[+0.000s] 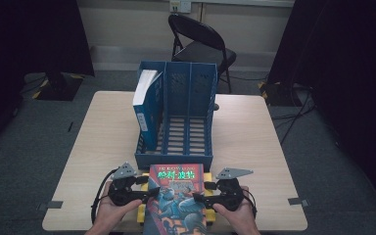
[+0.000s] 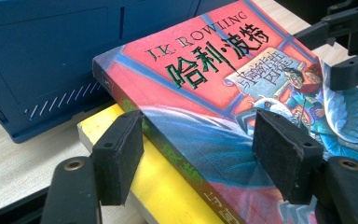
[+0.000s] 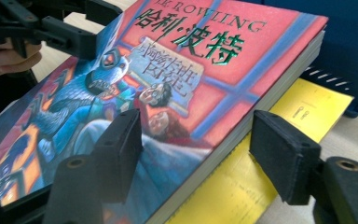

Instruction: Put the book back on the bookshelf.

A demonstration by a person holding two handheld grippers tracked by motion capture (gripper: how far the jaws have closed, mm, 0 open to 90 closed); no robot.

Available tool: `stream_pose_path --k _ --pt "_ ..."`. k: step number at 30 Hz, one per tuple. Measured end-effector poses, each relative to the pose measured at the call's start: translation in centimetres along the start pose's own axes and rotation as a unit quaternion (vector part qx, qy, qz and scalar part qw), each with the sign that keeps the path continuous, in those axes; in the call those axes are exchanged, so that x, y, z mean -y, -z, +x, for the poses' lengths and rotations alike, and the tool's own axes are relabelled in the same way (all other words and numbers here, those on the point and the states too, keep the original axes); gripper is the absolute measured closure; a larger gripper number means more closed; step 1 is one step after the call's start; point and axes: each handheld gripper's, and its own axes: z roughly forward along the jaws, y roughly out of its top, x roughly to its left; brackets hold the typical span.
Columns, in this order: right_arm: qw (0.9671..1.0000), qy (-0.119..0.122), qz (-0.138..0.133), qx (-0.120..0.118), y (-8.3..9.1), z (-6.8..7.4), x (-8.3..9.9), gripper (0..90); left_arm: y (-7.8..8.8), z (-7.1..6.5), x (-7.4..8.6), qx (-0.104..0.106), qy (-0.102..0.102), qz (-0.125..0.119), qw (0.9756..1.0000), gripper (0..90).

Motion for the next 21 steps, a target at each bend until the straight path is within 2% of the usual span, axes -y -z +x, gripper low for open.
stream_pose_path --k 4,9,15,21 --pt "0.9997 -0.022 -0.006 0.008 -0.2 -0.5 -0.4 36.2 0.0 0.0 0.2 0.001 0.000 -0.006 1.0000 33.2" --pt "0.9995 -0.030 0.001 0.010 -0.4 -0.6 -0.8 37.7 0.0 0.1 0.3 0.003 -0.002 -0.007 1.0000 33.1" --pt "0.9991 -0.034 -0.018 0.016 0.0 -0.8 -0.6 49.7 0.0 0.2 0.3 0.006 -0.003 -0.009 0.9999 33.2" --pt "0.9987 -0.039 -0.033 0.002 0.6 -0.8 -0.6 57.2 0.0 0.2 0.2 0.008 -0.003 -0.007 0.9999 33.3"
